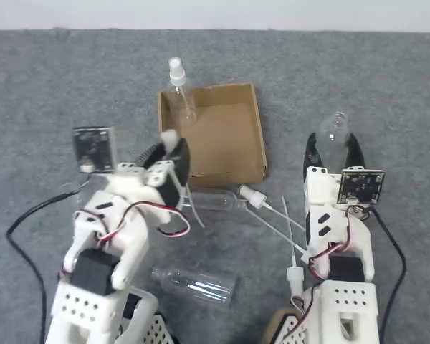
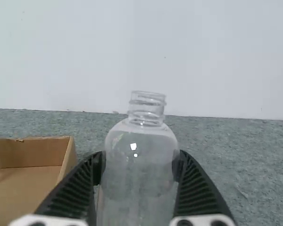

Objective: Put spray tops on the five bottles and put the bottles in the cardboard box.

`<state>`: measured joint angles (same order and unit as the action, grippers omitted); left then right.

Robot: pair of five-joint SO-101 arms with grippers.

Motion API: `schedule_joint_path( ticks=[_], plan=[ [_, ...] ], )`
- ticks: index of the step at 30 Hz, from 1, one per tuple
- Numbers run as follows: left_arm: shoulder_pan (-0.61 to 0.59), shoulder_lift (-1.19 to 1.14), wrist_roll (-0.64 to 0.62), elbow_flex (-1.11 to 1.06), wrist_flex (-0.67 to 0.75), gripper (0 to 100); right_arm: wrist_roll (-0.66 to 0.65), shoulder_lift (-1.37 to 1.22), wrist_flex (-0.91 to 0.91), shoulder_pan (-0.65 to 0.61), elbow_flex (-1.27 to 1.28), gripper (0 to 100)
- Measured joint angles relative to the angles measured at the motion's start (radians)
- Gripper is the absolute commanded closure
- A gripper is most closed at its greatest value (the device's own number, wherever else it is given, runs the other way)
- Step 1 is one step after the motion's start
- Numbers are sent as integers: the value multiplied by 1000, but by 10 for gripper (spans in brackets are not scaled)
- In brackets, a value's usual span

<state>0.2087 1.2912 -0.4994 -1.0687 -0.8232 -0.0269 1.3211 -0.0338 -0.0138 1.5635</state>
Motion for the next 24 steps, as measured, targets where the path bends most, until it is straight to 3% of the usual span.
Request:
schedule_joint_path(
  ticks=[8, 18, 24],
  plan=[
    [-87, 94, -114, -17, 3, 988, 0, 0, 0, -46, 6, 982],
    [-89, 278, -175, -264, 245, 988, 0, 0, 0, -60, 6, 982],
    [-89, 488, -207, -356, 276, 988, 0, 0, 0, -104, 6, 982]
  ],
)
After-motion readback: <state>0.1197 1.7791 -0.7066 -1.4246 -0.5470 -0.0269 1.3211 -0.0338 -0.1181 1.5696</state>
